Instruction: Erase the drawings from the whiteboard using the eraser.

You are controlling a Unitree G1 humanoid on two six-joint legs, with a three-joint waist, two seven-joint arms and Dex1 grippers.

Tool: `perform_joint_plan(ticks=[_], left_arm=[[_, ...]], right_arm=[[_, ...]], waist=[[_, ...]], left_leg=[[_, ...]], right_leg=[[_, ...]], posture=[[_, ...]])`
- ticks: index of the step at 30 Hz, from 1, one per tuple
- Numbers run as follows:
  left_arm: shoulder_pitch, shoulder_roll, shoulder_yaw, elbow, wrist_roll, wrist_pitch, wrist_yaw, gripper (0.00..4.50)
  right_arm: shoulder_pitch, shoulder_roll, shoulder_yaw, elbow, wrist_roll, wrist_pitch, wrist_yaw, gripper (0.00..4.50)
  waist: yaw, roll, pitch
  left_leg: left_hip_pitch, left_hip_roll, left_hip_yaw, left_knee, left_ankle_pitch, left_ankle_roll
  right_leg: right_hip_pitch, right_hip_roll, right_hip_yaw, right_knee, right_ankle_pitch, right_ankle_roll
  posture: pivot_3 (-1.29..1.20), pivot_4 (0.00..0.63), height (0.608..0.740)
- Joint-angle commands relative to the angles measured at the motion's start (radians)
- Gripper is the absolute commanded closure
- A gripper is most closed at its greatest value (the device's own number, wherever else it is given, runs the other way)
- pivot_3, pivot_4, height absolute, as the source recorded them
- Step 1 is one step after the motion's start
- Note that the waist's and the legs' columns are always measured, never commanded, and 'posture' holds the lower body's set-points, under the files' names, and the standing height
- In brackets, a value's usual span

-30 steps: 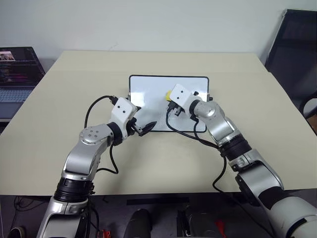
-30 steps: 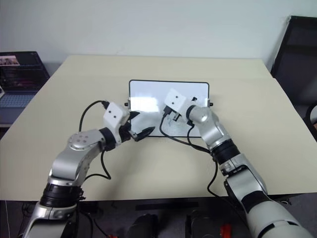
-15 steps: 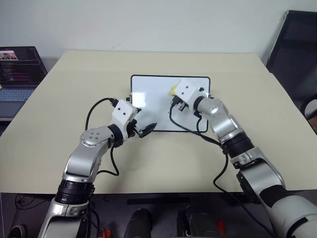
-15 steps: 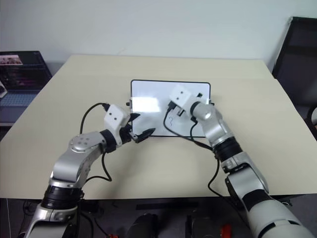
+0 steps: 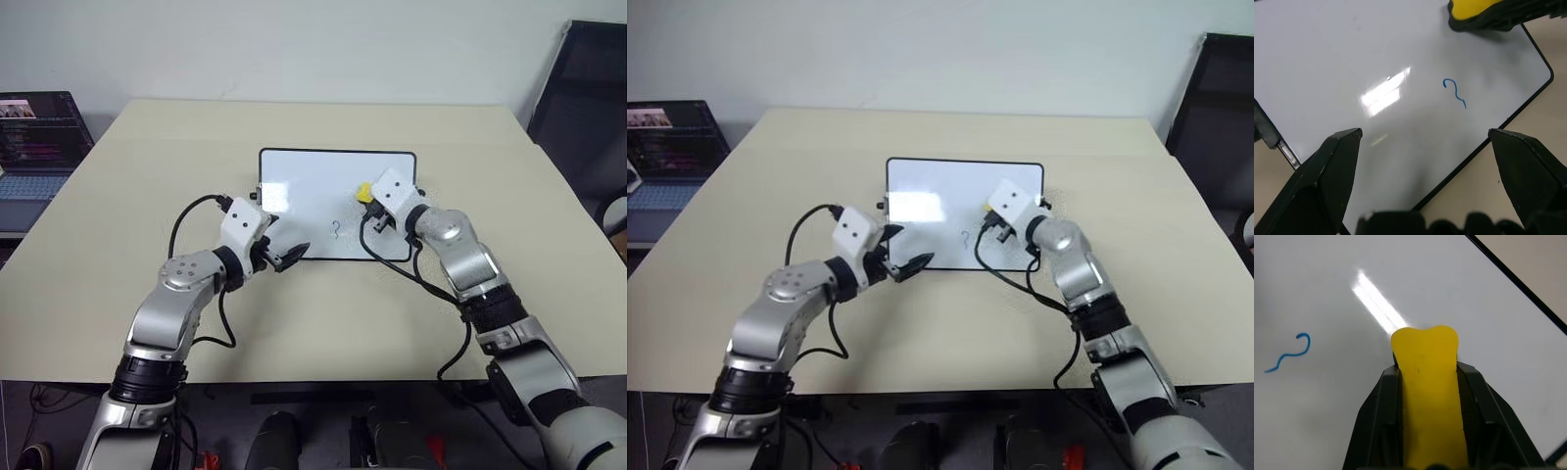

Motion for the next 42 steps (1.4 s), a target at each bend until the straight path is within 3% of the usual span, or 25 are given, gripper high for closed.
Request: perform_joint_plan(ticks=[1,5,9,14,21,26,34,42], left_arm=[[-0.001,0.011,0.050,-0.038,-0.022,-0.005,0.006,0.00],[0.026,0.015,0.096,-0.043,-0.060,-0.009,-0.010,0.00],[0.093,0.031,0.138,-0.048,-0.090,-0.034,-0.037,0.00],[0.150,0.053,0.147,-0.061,-0.087,-0.082,-0.071,0.00],[0.172,0.100,0.133,-0.036,-0.057,-0.162,-0.117,0.00],[0.168,0.111,0.142,-0.005,-0.061,-0.183,-0.137,0.00],[0.141,0.125,0.097,0.087,-0.019,-0.268,-0.186,0.00],[0.131,0.118,0.080,0.077,-0.016,-0.275,-0.191,0.00]], right_arm=[[0.014,0.010,-0.095,-0.218,0.119,0.117,0.039,3.40],[0.108,0.001,-0.156,-0.445,0.279,0.278,0.114,3.40],[0.302,-0.038,-0.171,-0.660,0.427,0.381,0.187,3.40],[0.457,-0.083,-0.150,-0.731,0.433,0.365,0.155,3.40],[0.586,-0.139,-0.060,-0.680,0.332,0.182,0.119,3.40],[0.541,-0.114,-0.039,-0.670,0.329,0.156,0.097,3.40],[0.189,-0.008,0.150,-0.306,0.099,0.030,-0.013,3.40],[0.046,0.043,0.174,-0.056,0.004,-0.077,-0.053,3.40]], waist=[[-0.001,0.000,0.000],[-0.001,0.000,0.000],[0.000,0.000,0.000],[0.000,0.000,0.000],[0.000,0.000,0.000],[-0.002,0.000,0.000],[-0.005,-0.001,0.000],[0.003,-0.001,0.000]], left_leg=[[0.000,0.000,0.000,0.000,0.000,0.000],[0.000,0.001,-0.001,-0.001,0.000,0.000],[-0.001,0.001,-0.002,-0.002,0.000,0.000],[-0.001,0.001,-0.001,-0.001,0.000,0.000],[-0.001,0.002,0.001,-0.001,0.000,0.000],[-0.001,0.002,0.001,-0.001,0.000,0.000],[0.001,0.002,0.001,-0.002,0.000,0.000],[-0.004,0.000,0.000,-0.002,-0.001,0.000]], right_leg=[[0.000,0.000,0.000,0.000,0.000,0.000],[0.000,0.000,0.000,-0.001,0.000,0.000],[0.000,-0.001,-0.001,-0.004,0.000,0.000],[0.000,-0.001,0.000,-0.006,-0.002,0.003],[0.001,0.000,0.000,-0.007,-0.003,0.004],[0.001,0.000,0.000,-0.007,-0.003,0.005],[0.001,0.001,0.000,-0.007,-0.002,0.003],[0.000,-0.001,-0.002,-0.010,0.001,-0.001]], posture=[[0.00,0.150,0.740],[0.00,0.150,0.740],[0.00,0.150,0.740],[0.00,0.150,0.740],[0.00,0.150,0.740],[0.00,0.150,0.740],[0.00,0.150,0.740],[0.00,0.150,0.740]])
